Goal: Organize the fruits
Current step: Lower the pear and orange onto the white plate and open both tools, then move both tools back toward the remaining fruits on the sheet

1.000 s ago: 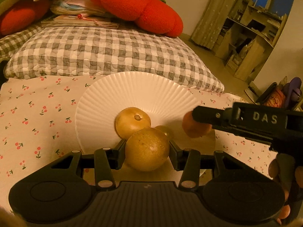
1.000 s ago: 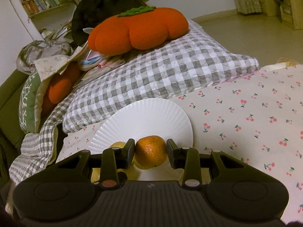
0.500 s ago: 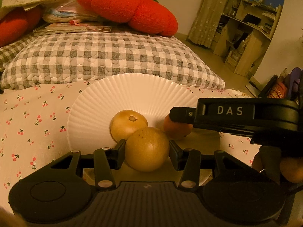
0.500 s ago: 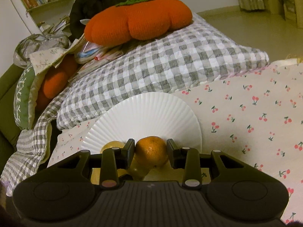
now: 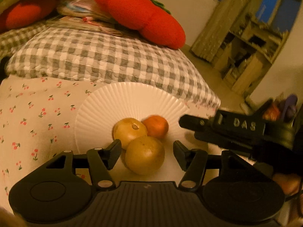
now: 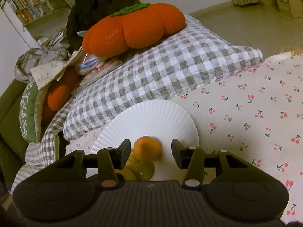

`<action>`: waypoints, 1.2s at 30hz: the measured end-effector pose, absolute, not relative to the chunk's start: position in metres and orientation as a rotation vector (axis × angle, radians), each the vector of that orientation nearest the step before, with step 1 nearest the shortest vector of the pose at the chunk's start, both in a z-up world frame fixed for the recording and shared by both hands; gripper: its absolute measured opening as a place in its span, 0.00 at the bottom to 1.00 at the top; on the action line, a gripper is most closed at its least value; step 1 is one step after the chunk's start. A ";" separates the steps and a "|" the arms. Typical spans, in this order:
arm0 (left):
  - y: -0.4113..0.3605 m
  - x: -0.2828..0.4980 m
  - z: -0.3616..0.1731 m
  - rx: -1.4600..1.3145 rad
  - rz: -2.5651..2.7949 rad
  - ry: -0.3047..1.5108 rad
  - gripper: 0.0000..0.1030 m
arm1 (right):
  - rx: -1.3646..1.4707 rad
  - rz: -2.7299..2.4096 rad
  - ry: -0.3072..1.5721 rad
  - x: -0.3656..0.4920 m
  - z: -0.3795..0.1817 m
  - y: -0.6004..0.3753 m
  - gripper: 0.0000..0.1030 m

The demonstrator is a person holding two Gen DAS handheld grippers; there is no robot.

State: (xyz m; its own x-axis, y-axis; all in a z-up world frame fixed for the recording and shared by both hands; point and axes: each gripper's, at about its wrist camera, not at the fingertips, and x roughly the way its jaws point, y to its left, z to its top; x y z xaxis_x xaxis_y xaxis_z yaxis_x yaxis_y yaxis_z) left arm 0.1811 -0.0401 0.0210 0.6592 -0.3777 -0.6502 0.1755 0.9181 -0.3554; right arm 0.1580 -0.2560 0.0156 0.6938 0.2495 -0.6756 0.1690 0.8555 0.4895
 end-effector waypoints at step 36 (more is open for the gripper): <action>0.044 0.109 0.082 -0.190 -0.077 0.739 0.76 | 0.307 0.237 0.831 0.101 0.086 -0.179 0.56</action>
State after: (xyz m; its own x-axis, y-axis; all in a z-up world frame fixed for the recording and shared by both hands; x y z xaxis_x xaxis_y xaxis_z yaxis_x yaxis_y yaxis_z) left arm 0.1089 0.0444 0.0823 0.7370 -0.1361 -0.6621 0.0026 0.9801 -0.1986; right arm 0.1014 -0.1790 0.0863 0.6522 0.3242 -0.6852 -0.0868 0.9299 0.3574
